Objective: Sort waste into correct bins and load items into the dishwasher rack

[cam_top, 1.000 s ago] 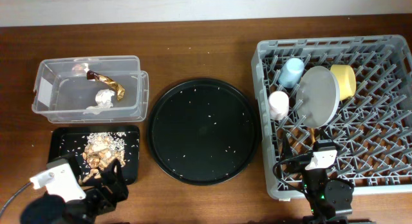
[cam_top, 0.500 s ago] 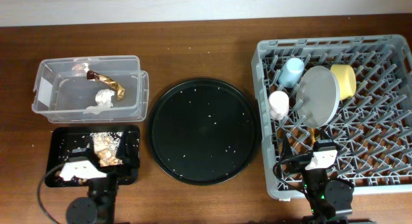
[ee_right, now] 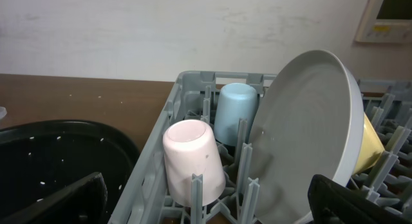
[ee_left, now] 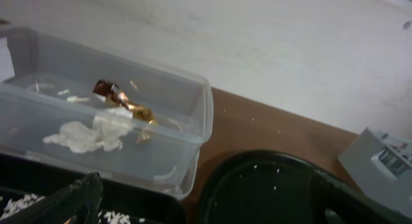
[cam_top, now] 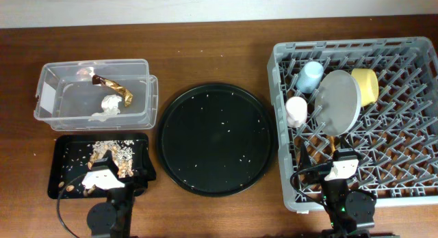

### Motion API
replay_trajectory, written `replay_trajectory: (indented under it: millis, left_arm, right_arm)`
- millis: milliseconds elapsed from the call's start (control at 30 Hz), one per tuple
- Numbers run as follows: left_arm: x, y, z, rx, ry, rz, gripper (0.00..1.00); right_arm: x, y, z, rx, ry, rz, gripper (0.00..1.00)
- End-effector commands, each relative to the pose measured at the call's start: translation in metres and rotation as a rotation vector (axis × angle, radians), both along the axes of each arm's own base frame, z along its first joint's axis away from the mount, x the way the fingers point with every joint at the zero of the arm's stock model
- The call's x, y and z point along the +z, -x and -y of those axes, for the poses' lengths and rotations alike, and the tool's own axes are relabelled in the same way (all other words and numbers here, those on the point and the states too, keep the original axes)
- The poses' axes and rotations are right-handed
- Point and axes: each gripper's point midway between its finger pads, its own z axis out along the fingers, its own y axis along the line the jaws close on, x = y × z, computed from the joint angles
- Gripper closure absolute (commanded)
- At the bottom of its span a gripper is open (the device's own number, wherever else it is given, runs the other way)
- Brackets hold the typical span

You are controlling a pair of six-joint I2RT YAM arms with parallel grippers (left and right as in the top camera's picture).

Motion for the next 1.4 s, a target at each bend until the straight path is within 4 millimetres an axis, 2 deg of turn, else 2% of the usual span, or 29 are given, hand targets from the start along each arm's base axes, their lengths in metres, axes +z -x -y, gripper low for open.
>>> replay_trajectory:
  millis: [0,133,233,1367]
  left_arm:
    - [0.000,0.000,0.003,-0.020,-0.084,0.007,0.00]
    - [-0.001,0.000,0.016,-0.091,-0.312,0.015,0.00]
    - [-0.001,0.001,0.024,-0.128,-0.405,0.023,0.00]
    - [-0.001,0.001,0.023,-0.124,-0.407,0.023,0.00]
  right_arm:
    - [-0.002,0.000,0.001,-0.004,0.006,-0.002,0.02]
    - [-0.002,0.000,0.001,-0.004,0.006,-0.002,0.02]
    - [-0.002,0.000,0.001,-0.004,0.006,-0.002,0.02]
    - [-0.002,0.000,0.001,-0.004,0.006,-0.002,0.02]
